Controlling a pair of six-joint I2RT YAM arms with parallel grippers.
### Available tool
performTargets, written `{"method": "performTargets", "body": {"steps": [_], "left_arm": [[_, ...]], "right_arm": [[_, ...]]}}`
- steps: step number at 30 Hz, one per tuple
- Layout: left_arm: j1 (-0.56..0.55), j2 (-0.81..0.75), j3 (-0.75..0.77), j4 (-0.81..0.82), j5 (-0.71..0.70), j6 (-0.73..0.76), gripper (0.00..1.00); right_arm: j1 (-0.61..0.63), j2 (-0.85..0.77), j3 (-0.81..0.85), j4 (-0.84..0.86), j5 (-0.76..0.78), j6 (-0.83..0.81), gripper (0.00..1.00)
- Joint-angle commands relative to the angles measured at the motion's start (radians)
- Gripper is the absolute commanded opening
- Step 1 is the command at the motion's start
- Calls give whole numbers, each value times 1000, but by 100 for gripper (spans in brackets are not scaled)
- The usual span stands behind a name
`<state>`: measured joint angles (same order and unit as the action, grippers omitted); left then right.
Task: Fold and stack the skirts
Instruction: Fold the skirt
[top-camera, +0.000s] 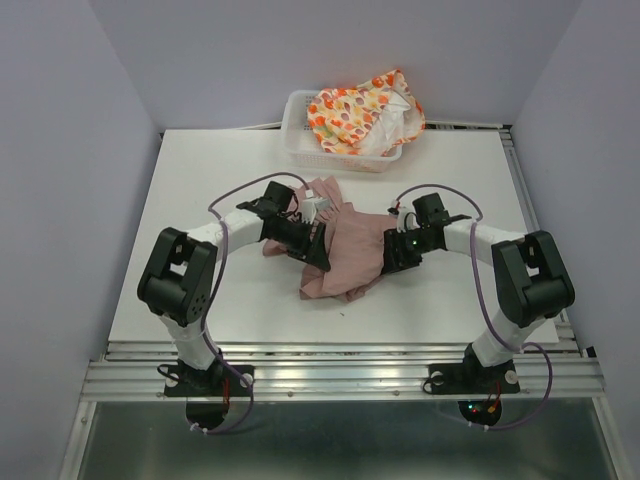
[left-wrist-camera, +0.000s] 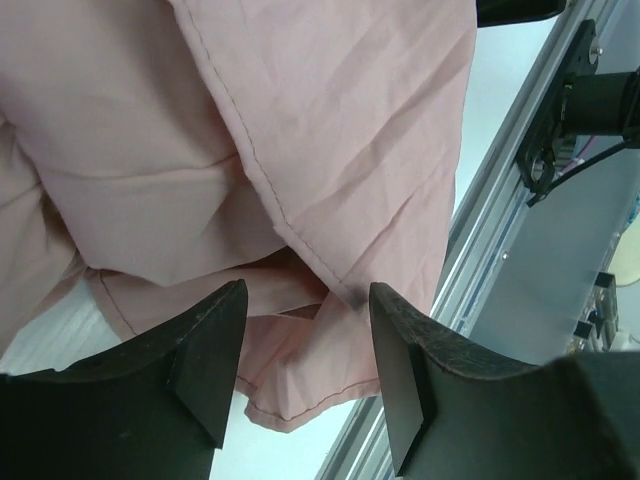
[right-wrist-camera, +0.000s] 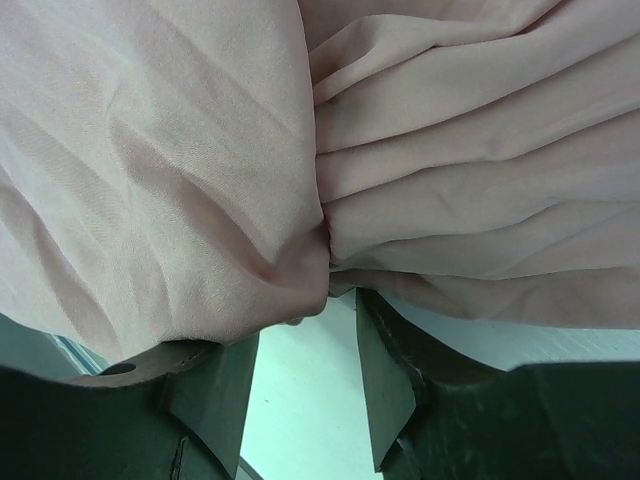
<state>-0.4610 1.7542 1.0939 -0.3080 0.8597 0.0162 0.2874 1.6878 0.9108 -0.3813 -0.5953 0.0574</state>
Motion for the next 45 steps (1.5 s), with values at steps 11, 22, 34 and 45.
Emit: {"method": "performTargets", "body": {"steps": [11, 22, 34, 45], "left_arm": [[-7, 14, 24, 141, 162, -134, 49], [-1, 14, 89, 165, 138, -154, 0], [30, 2, 91, 3, 18, -94, 56], [18, -59, -69, 191, 28, -202, 60]], "right_arm": [[-5, -30, -32, 35, 25, -2, 49], [-14, -27, -41, 35, 25, -10, 49], [-14, -34, -43, 33, 20, -14, 49], [-14, -23, -36, 33, 17, -8, 49]]}}
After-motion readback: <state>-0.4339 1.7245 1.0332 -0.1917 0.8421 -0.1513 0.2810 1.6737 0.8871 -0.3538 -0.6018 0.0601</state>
